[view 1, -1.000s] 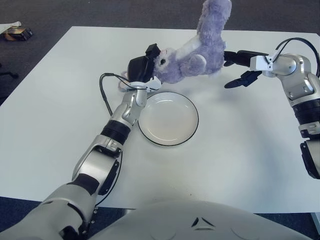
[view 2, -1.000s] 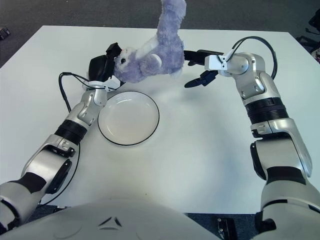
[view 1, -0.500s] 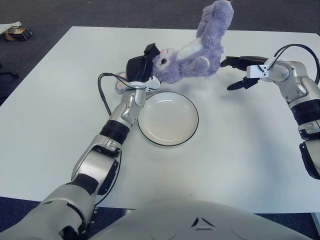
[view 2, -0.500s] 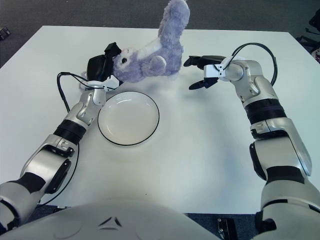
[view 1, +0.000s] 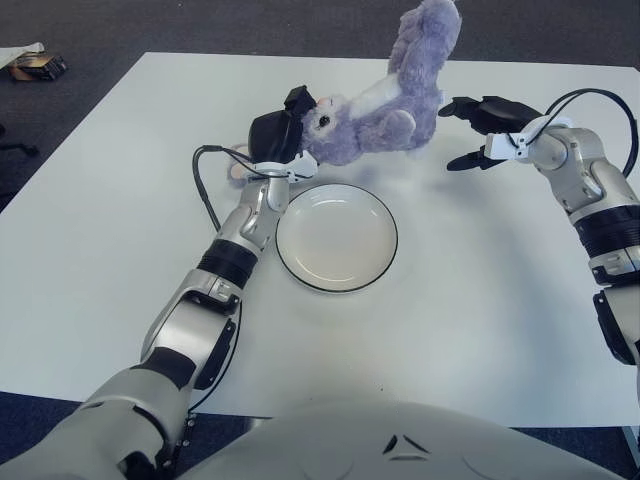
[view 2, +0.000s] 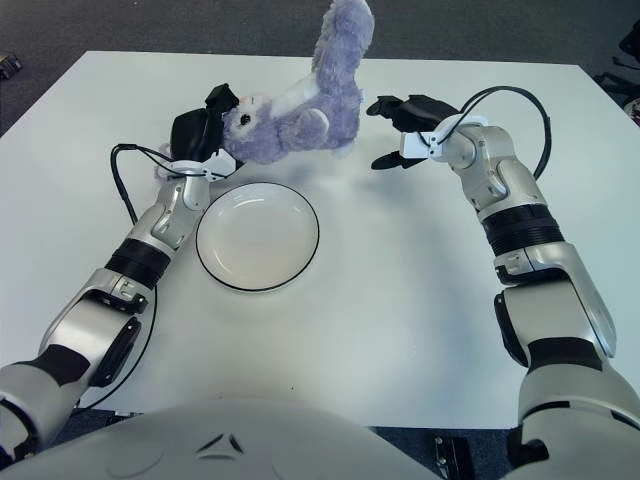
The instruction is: Put the doll into the plate.
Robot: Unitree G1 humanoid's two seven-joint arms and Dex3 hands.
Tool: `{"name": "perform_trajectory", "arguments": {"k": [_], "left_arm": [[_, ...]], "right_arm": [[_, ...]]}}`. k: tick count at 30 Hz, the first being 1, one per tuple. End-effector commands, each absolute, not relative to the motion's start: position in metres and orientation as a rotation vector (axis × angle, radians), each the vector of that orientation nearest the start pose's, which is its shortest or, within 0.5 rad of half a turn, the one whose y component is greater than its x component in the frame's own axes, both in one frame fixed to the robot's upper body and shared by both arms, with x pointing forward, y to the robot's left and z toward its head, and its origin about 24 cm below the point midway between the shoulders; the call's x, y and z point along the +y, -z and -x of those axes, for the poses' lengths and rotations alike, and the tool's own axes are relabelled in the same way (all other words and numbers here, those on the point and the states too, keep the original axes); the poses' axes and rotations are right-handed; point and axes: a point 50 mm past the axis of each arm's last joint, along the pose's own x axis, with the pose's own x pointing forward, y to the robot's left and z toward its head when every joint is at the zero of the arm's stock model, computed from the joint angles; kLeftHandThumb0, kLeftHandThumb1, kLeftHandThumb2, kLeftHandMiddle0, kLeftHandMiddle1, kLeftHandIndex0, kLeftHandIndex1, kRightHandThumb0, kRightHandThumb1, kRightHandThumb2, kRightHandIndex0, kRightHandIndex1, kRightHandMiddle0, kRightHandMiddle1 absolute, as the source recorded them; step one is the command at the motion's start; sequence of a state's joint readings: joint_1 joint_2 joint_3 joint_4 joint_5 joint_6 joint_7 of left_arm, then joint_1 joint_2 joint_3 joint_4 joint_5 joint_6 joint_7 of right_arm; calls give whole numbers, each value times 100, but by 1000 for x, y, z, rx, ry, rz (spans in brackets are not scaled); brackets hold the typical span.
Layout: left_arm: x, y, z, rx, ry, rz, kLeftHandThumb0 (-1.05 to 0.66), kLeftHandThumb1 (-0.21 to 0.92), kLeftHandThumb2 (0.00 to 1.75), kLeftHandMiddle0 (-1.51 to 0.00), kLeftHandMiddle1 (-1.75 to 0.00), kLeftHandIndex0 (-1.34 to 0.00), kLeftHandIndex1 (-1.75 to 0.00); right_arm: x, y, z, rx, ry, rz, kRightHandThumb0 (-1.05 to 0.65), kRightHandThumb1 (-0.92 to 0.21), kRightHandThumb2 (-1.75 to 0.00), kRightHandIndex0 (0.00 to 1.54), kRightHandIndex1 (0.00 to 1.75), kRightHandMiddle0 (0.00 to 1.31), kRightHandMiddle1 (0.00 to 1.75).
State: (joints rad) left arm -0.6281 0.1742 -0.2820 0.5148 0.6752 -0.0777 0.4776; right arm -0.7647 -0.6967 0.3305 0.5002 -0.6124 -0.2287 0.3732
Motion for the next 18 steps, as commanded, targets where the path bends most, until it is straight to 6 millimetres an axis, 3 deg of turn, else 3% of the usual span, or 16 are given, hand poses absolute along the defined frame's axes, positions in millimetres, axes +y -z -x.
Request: {"name": "perform_trajectory", "arguments": {"k": [1, 11, 18], "left_arm": [[102, -128, -352, -512, -130, -913, -56, 16, 152, -127, -175, -76, -175], [102, -128, -352, -528, -135, -914, -56, 16, 152, -127, -175, -76, -175], [102, -128, -352, -528, -134, -900, -56, 16, 152, -127, -175, -76, -175]], "right_arm": [[-202, -163, -364, -136, -423, 1472, -103, -92, -45, 0, 29, 0, 49], [-197, -156, -362, -138, -403, 1397, -95, -92, -38, 0, 32, 0, 58], [-193, -154, -360, -128, -406, 1336, -96, -85, -34, 0, 52, 0, 71]]}}
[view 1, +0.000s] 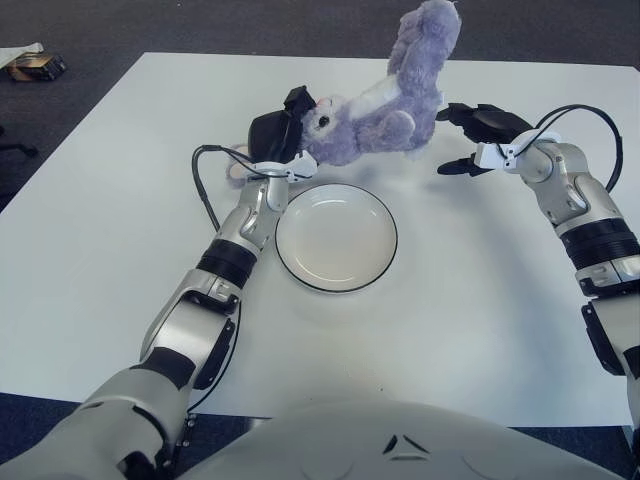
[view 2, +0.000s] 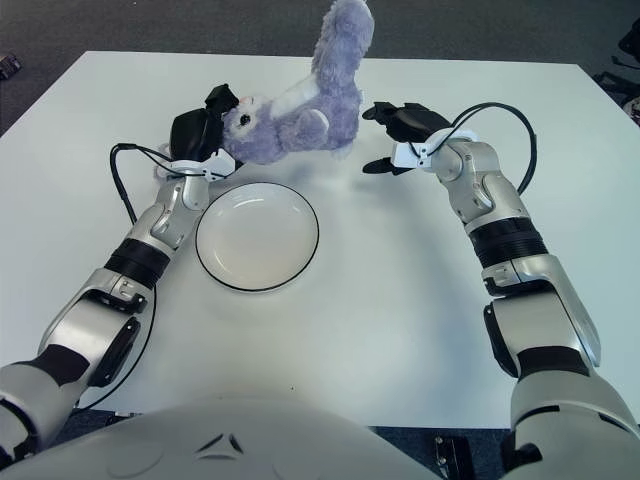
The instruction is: Put the doll into the plate.
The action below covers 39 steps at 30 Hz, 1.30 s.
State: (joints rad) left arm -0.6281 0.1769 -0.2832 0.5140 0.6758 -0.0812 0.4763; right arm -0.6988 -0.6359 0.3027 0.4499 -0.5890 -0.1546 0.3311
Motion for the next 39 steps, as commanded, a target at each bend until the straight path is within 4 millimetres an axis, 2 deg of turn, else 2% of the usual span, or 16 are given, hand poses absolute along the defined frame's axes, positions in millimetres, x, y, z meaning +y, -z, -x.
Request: {"name": "perform_trajectory", "arguments": {"k": [1, 11, 24, 25, 26, 27, 29, 34, 39], "left_arm": [[102, -128, -351, -532, -135, -898, -56, 16, 152, -127, -175, -76, -175], [108, -132, -347, -557, -134, -911, -57, 15, 153, -130, -175, -77, -175], [153, -141, -324, -584, -58, -985, -62, 7, 163, -135, -175, -84, -175], [155, -141, -323, -587, -51, -992, -65, 34, 139, -138, -175, -100, -175], [157, -142, -322, -597, -42, -1002, -66, 46, 127, -139, -175, -106, -175], [158, -142, -322, -605, -36, -1009, -68, 62, 110, -142, -175, -115, -175], [160, -144, -320, -625, -27, -1024, -69, 80, 92, -144, -175, -124, -175], [165, -147, -317, -659, -17, -1043, -69, 90, 83, -146, -175, -129, -175], [172, -148, -314, -696, -4, -1039, -67, 91, 80, -149, -175, -131, -175]], "right_arm": [[-192, -154, -360, -128, -407, 1329, -97, -85, -34, 0, 54, 0, 72], [-189, -152, -360, -141, -395, 1313, -98, -79, -35, 0, 71, 0, 75], [-191, -151, -362, -127, -365, 1302, -91, -79, -43, 0, 68, 0, 68], [-192, -150, -362, -127, -363, 1301, -90, -80, -44, 0, 66, 0, 67], [-192, -150, -362, -127, -361, 1302, -90, -81, -44, 0, 66, 0, 67], [-192, -150, -362, -128, -360, 1303, -89, -83, -45, 0, 64, 0, 66], [-192, -149, -363, -129, -357, 1307, -88, -86, -45, 0, 61, 0, 65], [-192, -150, -364, -132, -356, 1313, -87, -91, -46, 0, 55, 0, 62], [-193, -150, -365, -133, -355, 1317, -86, -92, -52, 0, 53, 0, 61]]}}
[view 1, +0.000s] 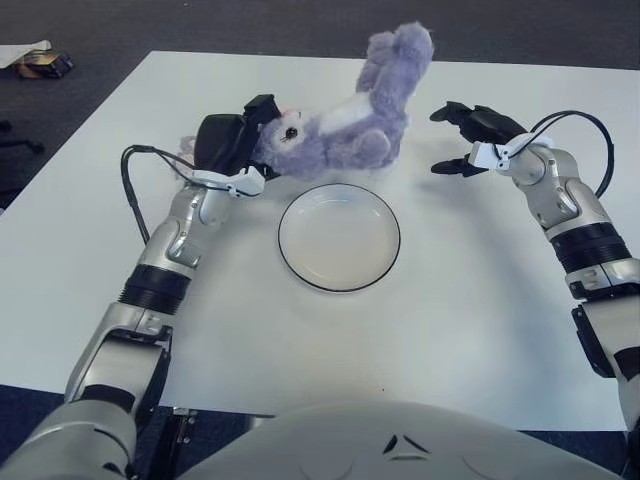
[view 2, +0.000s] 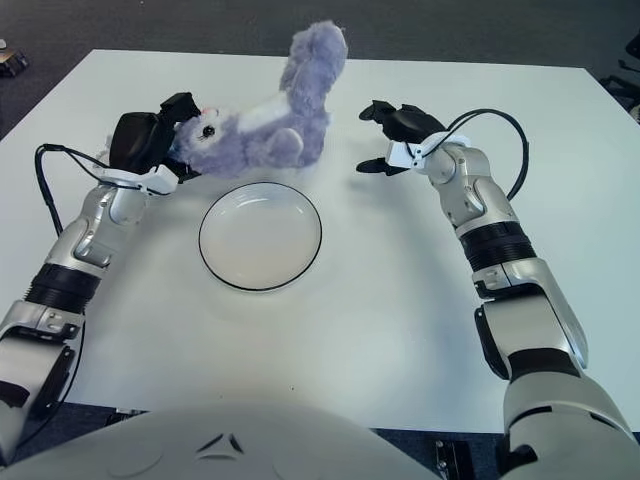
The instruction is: Put the doll into the plate.
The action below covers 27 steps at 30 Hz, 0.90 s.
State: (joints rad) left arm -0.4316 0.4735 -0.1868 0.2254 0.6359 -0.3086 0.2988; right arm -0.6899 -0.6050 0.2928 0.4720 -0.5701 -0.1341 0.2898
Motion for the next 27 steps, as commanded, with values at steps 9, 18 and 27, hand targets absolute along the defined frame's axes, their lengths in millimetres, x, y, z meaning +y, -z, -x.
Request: {"name": "perform_trajectory", "arguments": {"k": [9, 18, 27], "left_arm": [[182, -149, -308, -734, 32, -1010, -63, 86, 83, -146, -175, -127, -175], [187, -148, -301, -761, 47, -994, -63, 84, 85, -146, -175, -126, -175], [187, -147, -297, -782, 60, -983, -65, 84, 85, -146, -175, -125, -175]], "right_arm": [[-195, -151, -367, -133, -357, 1334, -85, -92, -55, 0, 49, 0, 64], [-195, -151, -368, -126, -366, 1348, -85, -92, -59, 0, 47, 0, 65], [-195, -151, -368, -131, -370, 1349, -85, -92, -60, 0, 46, 0, 65]]}}
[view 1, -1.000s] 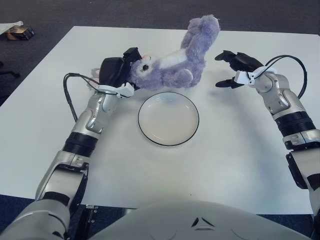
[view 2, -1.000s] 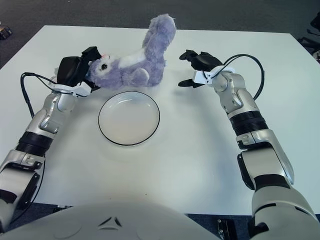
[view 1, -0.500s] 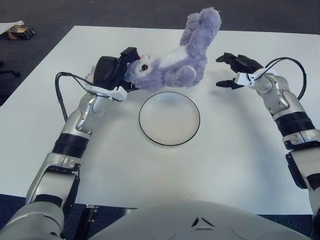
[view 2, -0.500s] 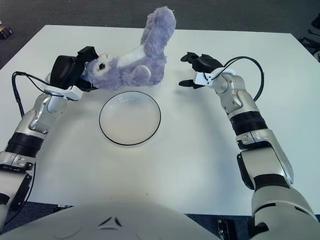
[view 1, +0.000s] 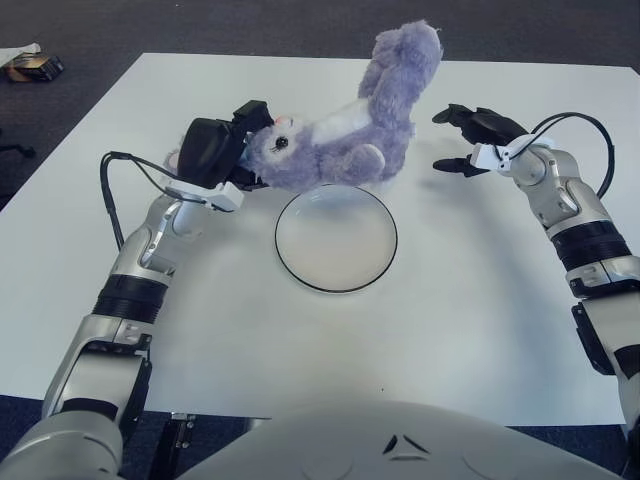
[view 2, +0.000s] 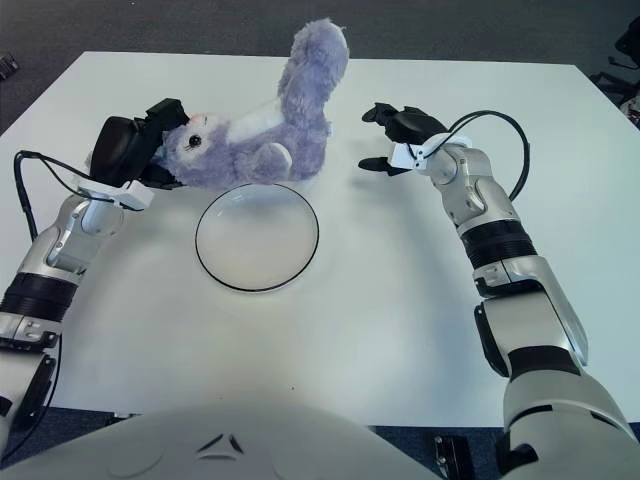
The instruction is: Put the doll into the plate.
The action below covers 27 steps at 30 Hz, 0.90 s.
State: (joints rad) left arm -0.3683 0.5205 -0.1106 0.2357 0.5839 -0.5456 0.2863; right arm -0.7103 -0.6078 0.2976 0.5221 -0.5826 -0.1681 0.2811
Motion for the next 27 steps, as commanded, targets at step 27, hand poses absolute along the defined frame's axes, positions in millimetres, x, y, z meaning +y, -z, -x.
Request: {"name": "perform_trajectory", "arguments": {"k": [27], "left_arm": [[185, -144, -287, -918, 139, -915, -59, 80, 92, -146, -175, -123, -175]], "right_arm": [[-198, -151, -370, -138, -373, 1371, -92, -92, -71, 0, 47, 0, 60]]}}
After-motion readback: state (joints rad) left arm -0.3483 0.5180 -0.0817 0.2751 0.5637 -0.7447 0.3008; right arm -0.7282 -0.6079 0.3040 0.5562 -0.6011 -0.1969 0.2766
